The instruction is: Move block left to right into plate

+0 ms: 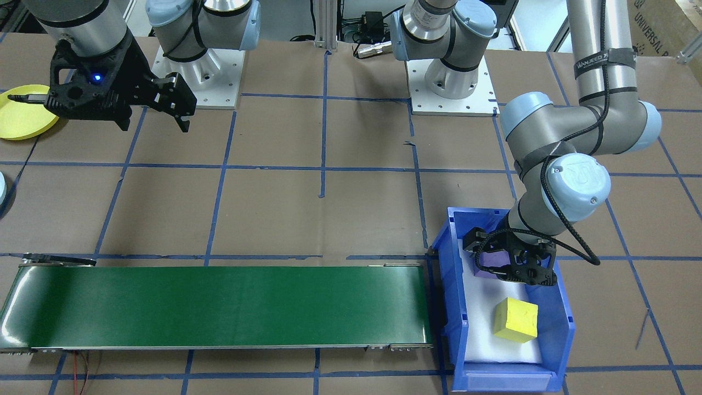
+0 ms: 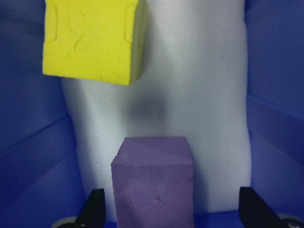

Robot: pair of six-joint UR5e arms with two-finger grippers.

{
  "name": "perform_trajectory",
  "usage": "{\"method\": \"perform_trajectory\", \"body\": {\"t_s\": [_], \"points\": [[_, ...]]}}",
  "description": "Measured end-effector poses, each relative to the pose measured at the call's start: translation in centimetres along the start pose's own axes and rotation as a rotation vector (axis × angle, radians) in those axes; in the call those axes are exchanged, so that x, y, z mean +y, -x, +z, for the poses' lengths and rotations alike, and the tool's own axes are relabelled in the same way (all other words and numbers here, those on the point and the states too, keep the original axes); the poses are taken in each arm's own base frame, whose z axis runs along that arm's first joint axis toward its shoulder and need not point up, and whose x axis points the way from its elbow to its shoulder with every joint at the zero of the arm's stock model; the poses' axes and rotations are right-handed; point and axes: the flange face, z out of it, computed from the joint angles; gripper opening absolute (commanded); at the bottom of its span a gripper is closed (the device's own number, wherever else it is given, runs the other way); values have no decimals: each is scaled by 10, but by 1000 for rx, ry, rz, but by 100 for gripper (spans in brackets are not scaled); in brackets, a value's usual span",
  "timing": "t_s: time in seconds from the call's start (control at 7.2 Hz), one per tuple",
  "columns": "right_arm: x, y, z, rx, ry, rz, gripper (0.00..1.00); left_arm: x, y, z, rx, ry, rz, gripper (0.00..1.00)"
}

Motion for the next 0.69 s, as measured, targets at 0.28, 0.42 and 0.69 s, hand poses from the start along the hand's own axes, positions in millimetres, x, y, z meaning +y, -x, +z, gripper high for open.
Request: {"method": "perform_trajectory", "body": {"t_s": [0.28, 0.42, 0.69], "points": [[0, 0, 0, -1, 0, 1, 100, 3, 3, 5, 4, 10, -3, 100], [0, 0, 0, -1, 1, 0, 100, 3, 8, 7, 6, 12, -10, 100], [0, 0, 0, 0, 0, 0, 100, 3, 12, 15, 14, 25, -19, 100]]}}
